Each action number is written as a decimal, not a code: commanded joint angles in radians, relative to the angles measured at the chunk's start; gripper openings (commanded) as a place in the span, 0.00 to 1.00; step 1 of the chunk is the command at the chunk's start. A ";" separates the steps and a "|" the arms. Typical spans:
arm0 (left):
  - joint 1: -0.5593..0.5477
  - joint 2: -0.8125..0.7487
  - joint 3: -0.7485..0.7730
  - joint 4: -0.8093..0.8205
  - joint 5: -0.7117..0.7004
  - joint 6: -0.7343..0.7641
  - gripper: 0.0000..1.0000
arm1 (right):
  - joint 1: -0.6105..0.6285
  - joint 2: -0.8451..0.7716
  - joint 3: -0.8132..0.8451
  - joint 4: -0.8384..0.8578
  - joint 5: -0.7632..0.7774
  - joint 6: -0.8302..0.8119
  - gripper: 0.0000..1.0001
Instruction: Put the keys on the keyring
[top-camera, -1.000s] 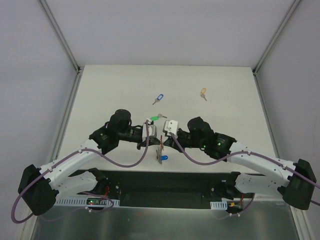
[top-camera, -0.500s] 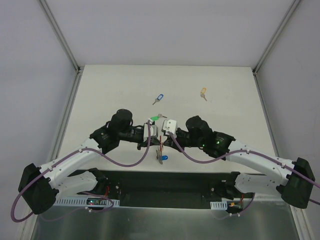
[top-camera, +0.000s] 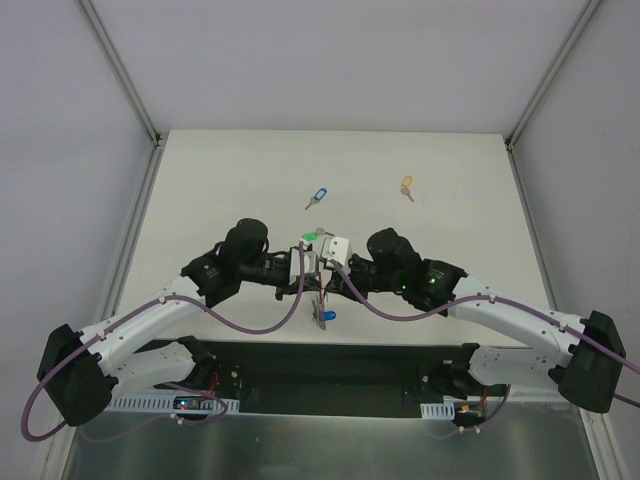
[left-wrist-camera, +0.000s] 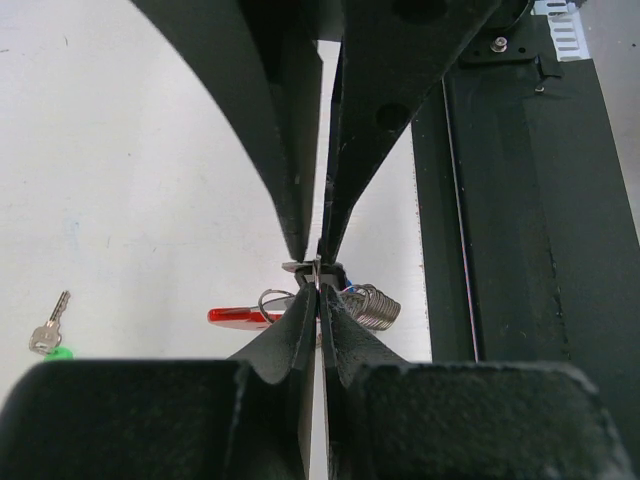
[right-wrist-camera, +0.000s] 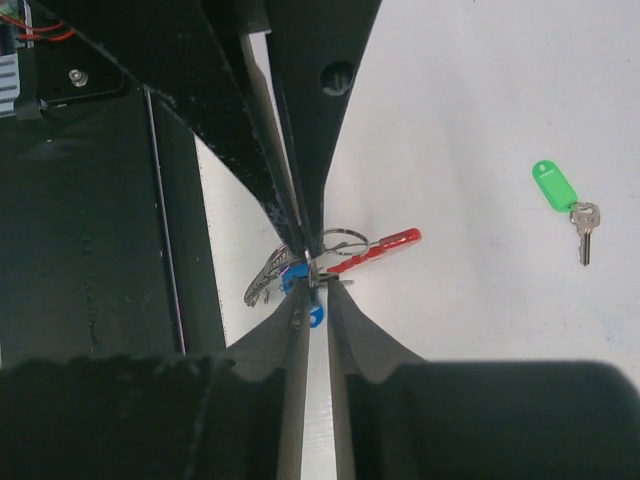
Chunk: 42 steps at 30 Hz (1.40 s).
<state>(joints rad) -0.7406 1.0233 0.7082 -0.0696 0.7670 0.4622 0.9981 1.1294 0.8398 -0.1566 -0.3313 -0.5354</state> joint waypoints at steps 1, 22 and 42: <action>-0.020 0.000 0.036 -0.004 0.011 0.015 0.00 | 0.000 -0.003 0.068 0.088 -0.029 0.003 0.22; -0.016 -0.042 -0.006 0.091 -0.026 -0.031 0.00 | -0.042 -0.109 -0.177 0.302 -0.077 0.080 0.28; -0.014 -0.051 -0.012 0.102 -0.020 -0.034 0.00 | -0.052 -0.097 -0.156 0.276 -0.084 0.069 0.01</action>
<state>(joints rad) -0.7528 0.9932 0.6971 -0.0189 0.7238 0.4335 0.9504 1.0439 0.6559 0.1150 -0.3878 -0.4614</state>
